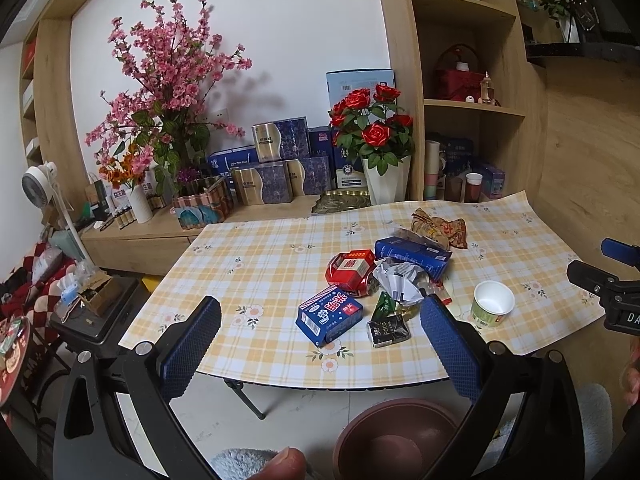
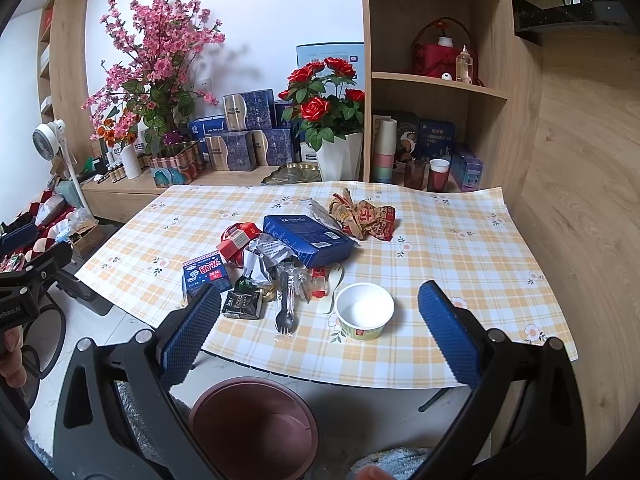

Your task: Collect trash

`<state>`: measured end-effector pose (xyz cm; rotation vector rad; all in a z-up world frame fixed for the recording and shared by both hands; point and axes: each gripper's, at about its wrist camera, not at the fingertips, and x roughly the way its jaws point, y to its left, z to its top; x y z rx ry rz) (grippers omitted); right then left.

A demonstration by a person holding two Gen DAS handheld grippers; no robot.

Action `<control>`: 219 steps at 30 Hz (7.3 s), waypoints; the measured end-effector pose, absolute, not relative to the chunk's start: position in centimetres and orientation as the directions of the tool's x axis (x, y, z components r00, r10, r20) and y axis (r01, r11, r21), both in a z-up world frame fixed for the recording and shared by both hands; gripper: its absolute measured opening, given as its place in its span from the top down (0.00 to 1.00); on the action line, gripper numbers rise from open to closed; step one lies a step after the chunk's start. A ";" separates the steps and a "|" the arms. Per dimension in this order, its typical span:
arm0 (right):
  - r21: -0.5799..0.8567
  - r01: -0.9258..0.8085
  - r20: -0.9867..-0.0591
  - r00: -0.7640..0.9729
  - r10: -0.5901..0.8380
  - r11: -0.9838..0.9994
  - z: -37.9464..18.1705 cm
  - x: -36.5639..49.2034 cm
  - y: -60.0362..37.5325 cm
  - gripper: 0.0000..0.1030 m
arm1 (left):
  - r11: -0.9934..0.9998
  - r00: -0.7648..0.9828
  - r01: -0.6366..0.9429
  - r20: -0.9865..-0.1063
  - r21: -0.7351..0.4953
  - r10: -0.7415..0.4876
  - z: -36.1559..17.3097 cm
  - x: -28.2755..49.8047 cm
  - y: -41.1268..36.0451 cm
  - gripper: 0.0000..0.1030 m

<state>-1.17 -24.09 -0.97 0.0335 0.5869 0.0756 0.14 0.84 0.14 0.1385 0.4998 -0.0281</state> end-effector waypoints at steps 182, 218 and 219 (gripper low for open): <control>0.096 0.012 -0.564 0.825 0.044 0.995 -19.1 -1.9 -28.1 0.21 | 0.893 0.616 0.436 -0.688 -0.108 -0.384 -20.4 3.1 -3.7 0.19; 0.165 0.038 -0.626 0.776 0.074 0.986 -22.0 -1.6 -29.8 0.21 | 0.819 0.177 0.526 -0.913 -0.228 -0.367 -35.3 6.7 -10.8 0.19; 0.162 0.035 -0.628 0.775 0.076 0.986 -22.1 -1.5 -29.7 0.21 | 0.818 0.170 0.529 -0.916 -0.227 -0.364 -35.6 6.7 -10.9 0.19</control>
